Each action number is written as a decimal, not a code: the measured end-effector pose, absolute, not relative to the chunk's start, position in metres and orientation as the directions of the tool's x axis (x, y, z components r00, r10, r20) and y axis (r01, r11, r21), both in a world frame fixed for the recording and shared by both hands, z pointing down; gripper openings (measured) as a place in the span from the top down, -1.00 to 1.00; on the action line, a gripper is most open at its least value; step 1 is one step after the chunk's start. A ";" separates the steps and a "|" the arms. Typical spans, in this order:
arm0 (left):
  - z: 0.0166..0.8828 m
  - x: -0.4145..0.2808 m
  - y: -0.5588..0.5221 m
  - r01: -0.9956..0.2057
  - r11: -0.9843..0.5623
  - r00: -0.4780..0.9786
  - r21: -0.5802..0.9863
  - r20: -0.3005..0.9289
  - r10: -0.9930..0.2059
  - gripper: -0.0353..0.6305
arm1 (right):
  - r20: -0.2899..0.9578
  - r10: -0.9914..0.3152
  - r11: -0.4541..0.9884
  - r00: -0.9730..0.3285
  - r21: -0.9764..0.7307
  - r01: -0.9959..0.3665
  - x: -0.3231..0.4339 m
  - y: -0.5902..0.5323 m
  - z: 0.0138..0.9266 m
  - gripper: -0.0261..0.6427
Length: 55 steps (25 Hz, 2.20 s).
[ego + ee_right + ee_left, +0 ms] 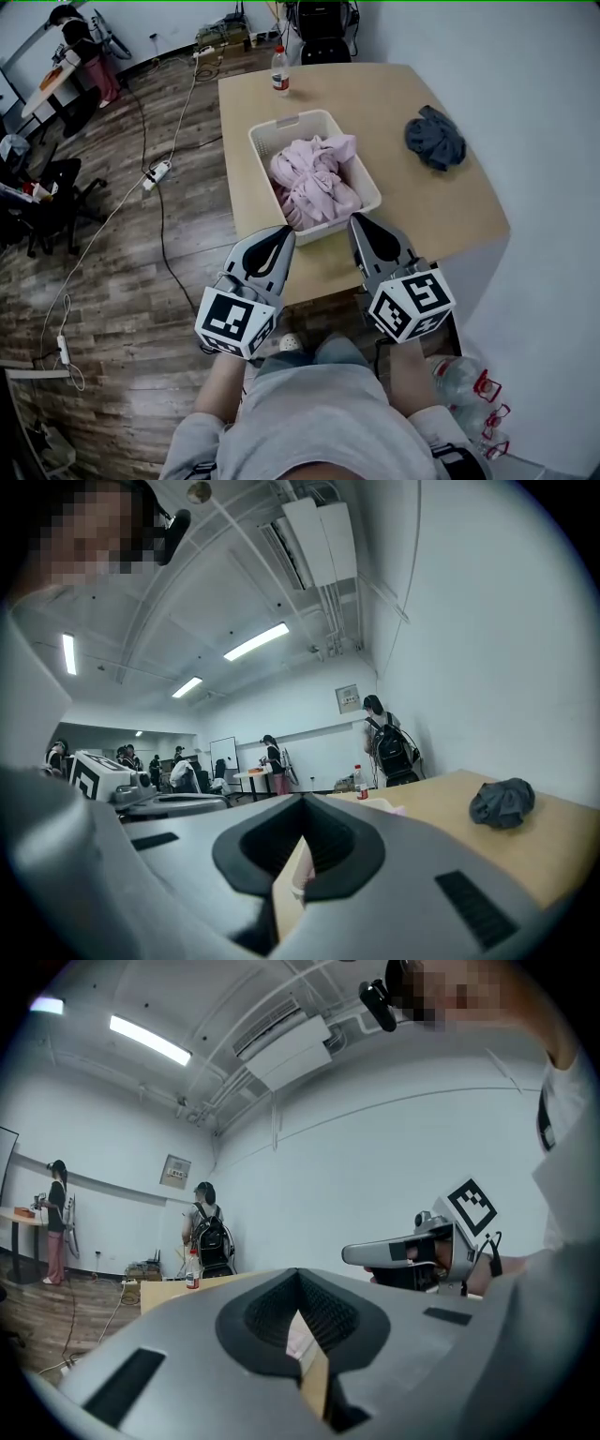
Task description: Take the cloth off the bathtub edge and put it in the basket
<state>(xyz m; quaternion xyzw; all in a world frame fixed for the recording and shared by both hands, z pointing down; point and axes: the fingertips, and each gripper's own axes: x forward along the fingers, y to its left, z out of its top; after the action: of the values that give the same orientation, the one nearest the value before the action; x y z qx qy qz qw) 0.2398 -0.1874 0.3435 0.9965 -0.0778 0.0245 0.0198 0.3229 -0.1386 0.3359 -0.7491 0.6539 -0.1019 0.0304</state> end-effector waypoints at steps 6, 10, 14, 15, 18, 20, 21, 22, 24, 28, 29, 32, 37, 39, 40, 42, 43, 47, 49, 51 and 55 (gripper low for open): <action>0.333 0.247 -0.174 -0.147 -0.989 0.988 0.013 0.040 -0.146 0.90 | 0.058 -0.993 -0.111 0.104 -0.154 -0.982 0.318 -0.127 0.319 0.89; 0.327 0.250 -0.159 -0.147 -0.989 0.988 0.003 0.041 -0.147 0.90 | 0.035 -0.996 -0.087 0.083 -0.140 -0.986 0.315 -0.113 0.311 0.89; 0.322 0.250 -0.134 -0.138 -0.990 0.990 -0.003 0.039 -0.138 0.90 | 0.027 -0.997 -0.072 0.069 -0.124 -0.990 0.309 -0.093 0.305 0.89; 0.322 0.250 -0.128 -0.137 -0.991 0.990 -0.003 0.038 -0.137 0.90 | 0.024 -0.997 -0.072 0.069 -0.126 -0.989 0.308 -0.087 0.305 0.89; 0.321 0.247 -0.108 -0.131 -0.991 0.991 -0.005 0.040 -0.131 0.90 | 0.014 -0.998 -0.060 0.059 -0.119 -0.991 0.302 -0.068 0.302 0.89; 0.320 0.245 -0.093 -0.128 -0.992 0.991 -0.008 0.040 -0.128 0.90 | 0.008 -0.998 -0.056 0.056 -0.116 -0.992 0.297 -0.054 0.301 0.89; 0.320 0.243 -0.086 -0.126 -0.992 0.991 -0.009 0.039 -0.126 0.90 | 0.007 -0.998 -0.056 0.056 -0.116 -0.992 0.295 -0.047 0.301 0.89; 0.320 0.241 -0.078 -0.125 -0.992 0.991 -0.010 0.038 -0.125 0.90 | 0.006 -0.998 -0.057 0.056 -0.116 -0.992 0.292 -0.039 0.301 0.89; 0.320 0.236 -0.063 -0.123 -0.992 0.992 -0.012 0.037 -0.123 0.90 | 0.006 -0.998 -0.058 0.057 -0.117 -0.992 0.287 -0.025 0.302 0.89; 0.320 0.226 -0.038 -0.124 -0.992 0.992 -0.010 0.035 -0.124 0.90 | 0.003 -0.998 -0.059 0.059 -0.117 -0.991 0.277 0.001 0.303 0.89; 0.320 0.223 -0.031 -0.124 -0.992 0.992 -0.011 0.034 -0.124 0.90 | 0.003 -0.998 -0.060 0.060 -0.118 -0.991 0.274 0.007 0.303 0.89; 0.319 0.218 -0.014 -0.124 -0.992 0.992 -0.015 0.032 -0.124 0.90 | 0.000 -0.998 -0.061 0.062 -0.126 -0.990 0.268 0.023 0.304 0.89; 0.315 0.211 0.004 -0.130 -0.991 0.991 -0.026 0.026 -0.130 0.90 | -0.009 -0.998 -0.056 0.058 -0.106 -0.993 0.261 0.039 0.300 0.89; 0.313 0.208 0.008 -0.135 -0.990 0.990 -0.031 0.023 -0.136 0.90 | -0.011 -0.998 -0.056 0.057 -0.097 -0.994 0.259 0.043 0.298 0.89; 0.311 0.207 0.009 -0.138 -0.990 0.990 -0.032 0.020 -0.139 0.90 | -0.013 -0.998 -0.054 0.056 -0.093 -0.994 0.258 0.045 0.297 0.89; 0.309 0.207 0.011 -0.143 -0.989 0.989 -0.034 0.016 -0.144 0.90 | -0.019 -0.998 -0.050 0.052 -0.090 -0.995 0.257 0.047 0.295 0.89; 0.309 0.207 0.012 -0.144 -0.989 0.989 -0.034 0.014 -0.145 0.90 | -0.020 -0.999 -0.048 0.050 -0.089 -0.995 0.256 0.048 0.294 0.89; 0.309 0.205 0.017 -0.146 -0.988 0.989 -0.039 0.013 -0.147 0.90 | -0.022 -0.999 -0.044 0.046 -0.080 -0.996 0.254 0.053 0.293 0.89; 0.309 0.204 0.018 -0.150 -0.988 0.988 -0.037 0.015 -0.151 0.90 | -0.024 -0.999 -0.042 0.044 -0.081 -0.996 0.252 0.054 0.293 0.89; 0.309 0.203 0.019 -0.154 -0.987 0.988 -0.037 0.016 -0.154 0.90 | -0.025 -0.999 -0.043 0.046 -0.086 -0.995 0.252 0.056 0.293 0.89; 0.308 0.197 0.020 -0.165 -0.986 0.986 -0.037 0.014 -0.166 0.90 | -0.027 -0.998 -0.046 0.048 -0.088 -0.995 0.248 0.060 0.292 0.89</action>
<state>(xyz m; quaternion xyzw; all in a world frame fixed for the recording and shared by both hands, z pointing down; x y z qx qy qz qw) 0.1974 0.0204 0.3077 0.9964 -0.0830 0.0083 -0.0177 0.2484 0.0596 0.2918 -0.7228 0.6895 -0.0207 0.0414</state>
